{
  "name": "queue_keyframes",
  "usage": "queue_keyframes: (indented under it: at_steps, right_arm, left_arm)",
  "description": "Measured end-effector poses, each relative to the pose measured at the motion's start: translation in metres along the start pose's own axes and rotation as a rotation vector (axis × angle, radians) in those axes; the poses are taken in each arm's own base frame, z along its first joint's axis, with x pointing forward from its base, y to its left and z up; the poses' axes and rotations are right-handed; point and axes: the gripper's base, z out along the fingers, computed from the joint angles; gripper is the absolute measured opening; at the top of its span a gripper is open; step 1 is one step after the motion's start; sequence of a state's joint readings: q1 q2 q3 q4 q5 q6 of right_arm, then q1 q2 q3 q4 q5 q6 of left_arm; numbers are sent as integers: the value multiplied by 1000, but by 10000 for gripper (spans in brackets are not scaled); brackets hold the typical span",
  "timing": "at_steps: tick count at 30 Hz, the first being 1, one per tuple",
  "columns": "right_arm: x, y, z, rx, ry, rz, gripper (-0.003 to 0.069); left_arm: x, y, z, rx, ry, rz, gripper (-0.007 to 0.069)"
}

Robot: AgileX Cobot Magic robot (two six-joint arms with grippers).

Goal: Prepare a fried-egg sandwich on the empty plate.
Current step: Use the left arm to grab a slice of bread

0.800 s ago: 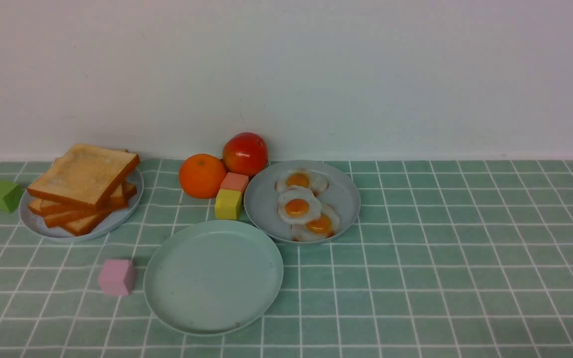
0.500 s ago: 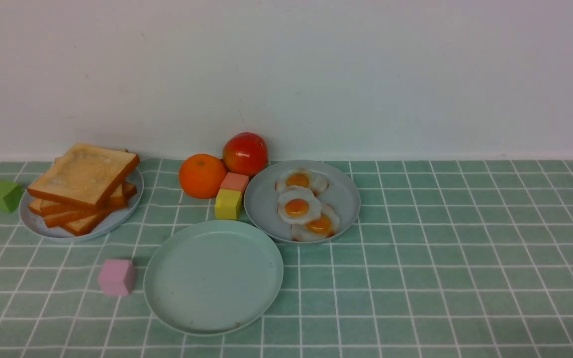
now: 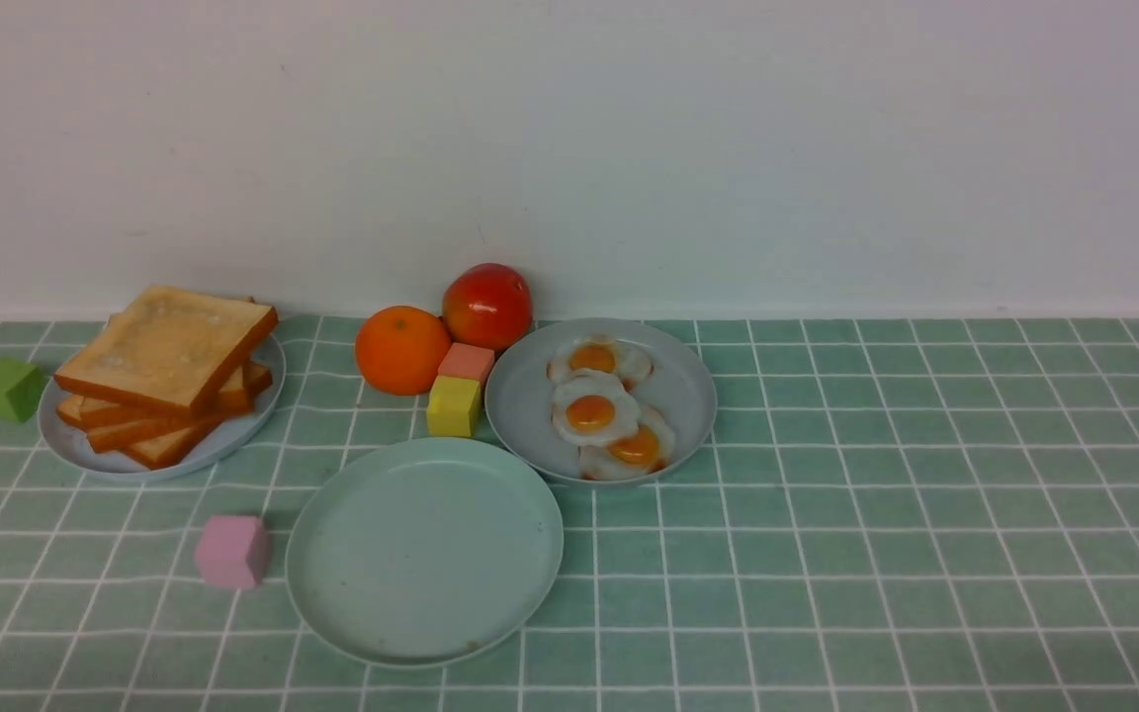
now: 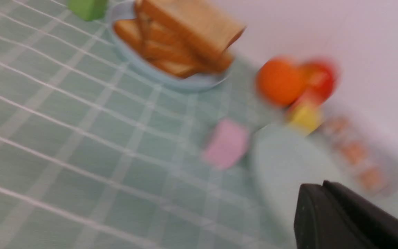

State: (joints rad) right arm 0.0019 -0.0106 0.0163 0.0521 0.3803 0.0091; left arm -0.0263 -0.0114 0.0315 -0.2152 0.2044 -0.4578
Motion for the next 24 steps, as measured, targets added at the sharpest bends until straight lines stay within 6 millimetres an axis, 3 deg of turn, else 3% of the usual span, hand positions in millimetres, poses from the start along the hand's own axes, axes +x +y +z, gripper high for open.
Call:
queue_keyframes:
  at_steps: [4,9,16,20,24]
  right_arm:
    - [0,0,0,0,0,0,239]
    - [0,0,0,0,0,0,239]
    - [0,0,0,1,0,-1,239]
    - [-1,-1,0,11,-13,-27,239]
    - [-6,-1,1,4,-87,10,239]
  left_arm:
    - [-9,-6,-1,80,-83,-323,22]
    - [-18,-11,-3,120,-147,-347,25]
    - [-53,-45,-1,66,-43,-44,25]
    - [-75,-65,17,-1,102,187,25]
    - [-96,-92,52,-52,440,382,25]
